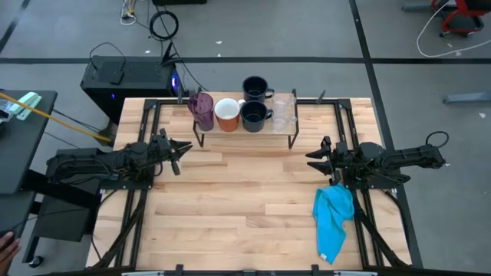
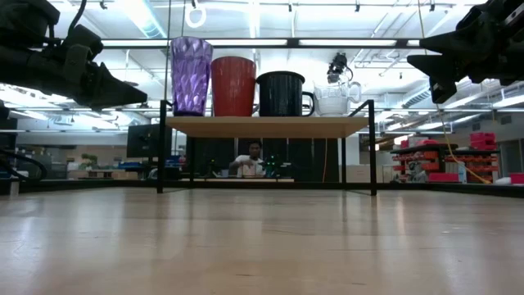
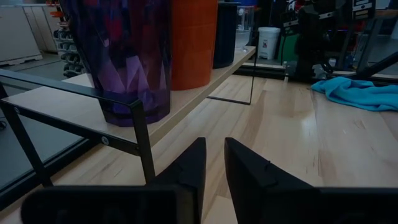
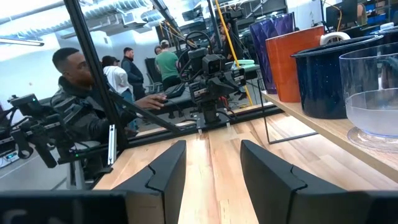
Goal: Stack small to large cups/mugs on shelf
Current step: Return to Home Position
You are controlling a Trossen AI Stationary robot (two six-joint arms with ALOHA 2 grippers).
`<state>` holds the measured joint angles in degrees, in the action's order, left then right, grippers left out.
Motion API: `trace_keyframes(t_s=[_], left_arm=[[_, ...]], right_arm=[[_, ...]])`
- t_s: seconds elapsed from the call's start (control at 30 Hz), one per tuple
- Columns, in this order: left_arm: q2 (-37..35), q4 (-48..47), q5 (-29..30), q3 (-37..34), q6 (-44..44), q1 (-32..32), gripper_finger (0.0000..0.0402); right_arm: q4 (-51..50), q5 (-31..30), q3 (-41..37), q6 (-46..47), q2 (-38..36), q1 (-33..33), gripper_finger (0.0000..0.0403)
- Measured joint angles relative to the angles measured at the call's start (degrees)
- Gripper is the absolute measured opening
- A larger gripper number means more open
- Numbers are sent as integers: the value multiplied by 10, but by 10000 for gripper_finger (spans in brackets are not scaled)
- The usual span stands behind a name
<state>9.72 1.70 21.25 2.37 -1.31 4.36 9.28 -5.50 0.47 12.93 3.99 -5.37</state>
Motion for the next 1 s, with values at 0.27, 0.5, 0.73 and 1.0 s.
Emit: trace_keyframes(t_s=[0.27,0.5,0.73,1.0], left_arm=[[0,0,0,0,0,0,62],[0,0,0,0,0,0,69],[0,0,0,0,0,0,67],[0,0,0,0,0,0,63]], right_arm=[[0,0,0,0,0,0,159],[0,0,0,0,0,0,159],[0,0,0,0,0,0,159],[0,0,0,0,0,0,159]])
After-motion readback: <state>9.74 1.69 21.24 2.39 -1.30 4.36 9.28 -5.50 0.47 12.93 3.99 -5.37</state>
